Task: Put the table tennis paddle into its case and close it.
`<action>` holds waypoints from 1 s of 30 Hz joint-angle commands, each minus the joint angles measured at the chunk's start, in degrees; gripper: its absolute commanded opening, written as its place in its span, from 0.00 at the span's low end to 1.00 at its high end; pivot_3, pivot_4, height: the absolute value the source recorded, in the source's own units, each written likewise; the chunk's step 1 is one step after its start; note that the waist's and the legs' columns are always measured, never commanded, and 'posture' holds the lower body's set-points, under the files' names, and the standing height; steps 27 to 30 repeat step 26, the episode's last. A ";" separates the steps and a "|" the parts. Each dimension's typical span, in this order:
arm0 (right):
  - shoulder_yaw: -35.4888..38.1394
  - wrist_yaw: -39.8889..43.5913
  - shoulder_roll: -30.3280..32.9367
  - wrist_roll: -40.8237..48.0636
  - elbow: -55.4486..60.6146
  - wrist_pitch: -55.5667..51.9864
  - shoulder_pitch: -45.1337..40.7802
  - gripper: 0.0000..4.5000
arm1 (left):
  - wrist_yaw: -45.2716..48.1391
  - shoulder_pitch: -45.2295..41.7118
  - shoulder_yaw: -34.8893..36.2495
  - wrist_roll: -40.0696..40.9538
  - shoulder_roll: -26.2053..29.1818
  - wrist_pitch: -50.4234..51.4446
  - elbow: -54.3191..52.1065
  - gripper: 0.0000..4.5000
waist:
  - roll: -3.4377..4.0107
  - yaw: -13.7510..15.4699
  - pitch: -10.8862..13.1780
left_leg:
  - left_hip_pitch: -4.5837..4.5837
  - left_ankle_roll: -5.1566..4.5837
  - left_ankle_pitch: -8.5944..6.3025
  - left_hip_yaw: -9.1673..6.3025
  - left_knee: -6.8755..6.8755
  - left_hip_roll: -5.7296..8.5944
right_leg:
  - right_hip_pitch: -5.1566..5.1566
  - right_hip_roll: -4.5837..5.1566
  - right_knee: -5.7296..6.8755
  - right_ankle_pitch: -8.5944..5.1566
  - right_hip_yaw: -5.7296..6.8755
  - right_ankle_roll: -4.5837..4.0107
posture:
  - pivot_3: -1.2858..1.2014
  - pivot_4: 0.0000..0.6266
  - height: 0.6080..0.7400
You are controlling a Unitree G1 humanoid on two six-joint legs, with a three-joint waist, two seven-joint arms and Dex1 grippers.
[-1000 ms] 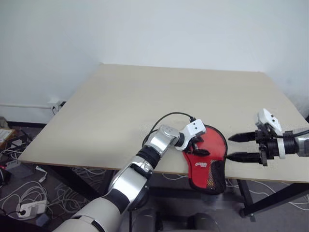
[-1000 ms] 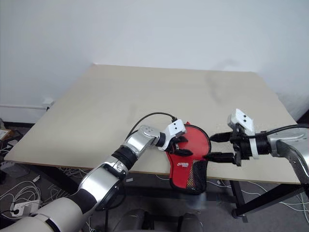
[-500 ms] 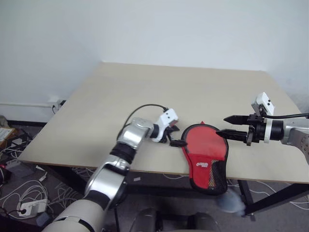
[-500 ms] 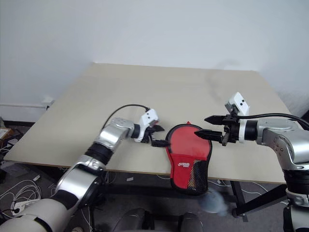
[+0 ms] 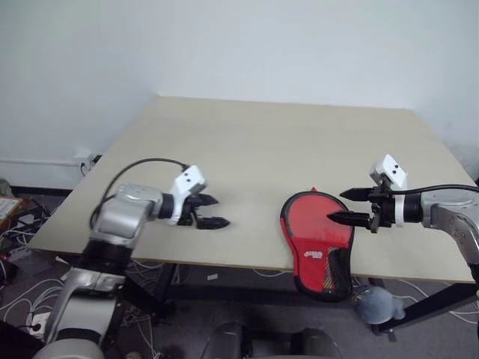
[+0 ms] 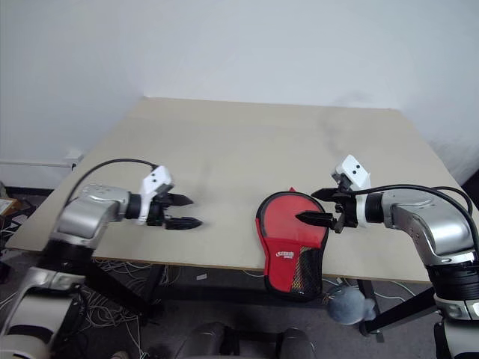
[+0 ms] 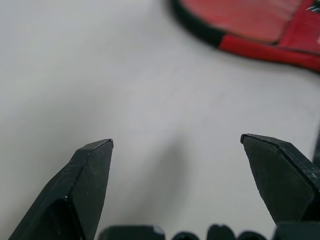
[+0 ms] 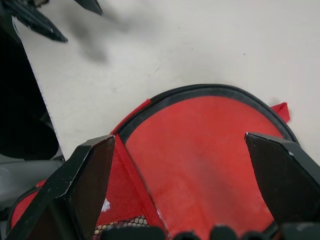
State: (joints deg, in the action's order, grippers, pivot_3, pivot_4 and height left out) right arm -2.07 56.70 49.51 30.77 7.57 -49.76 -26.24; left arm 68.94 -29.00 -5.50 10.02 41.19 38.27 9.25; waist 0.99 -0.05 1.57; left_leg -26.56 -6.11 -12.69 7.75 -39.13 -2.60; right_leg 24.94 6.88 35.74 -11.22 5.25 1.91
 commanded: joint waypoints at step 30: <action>4.63 -1.23 -1.81 -0.12 -7.81 -2.88 -4.46 1.00 | -6.32 5.47 1.56 12.99 -1.10 9.19 -14.78 0.99 | -0.05 0.02 0.00 | 0.02 0.21 0.14 0.86 0.27 -0.06 | 0.39 -0.09 0.10 0.11 -0.57 -0.13 | 0.52 0.00 0.88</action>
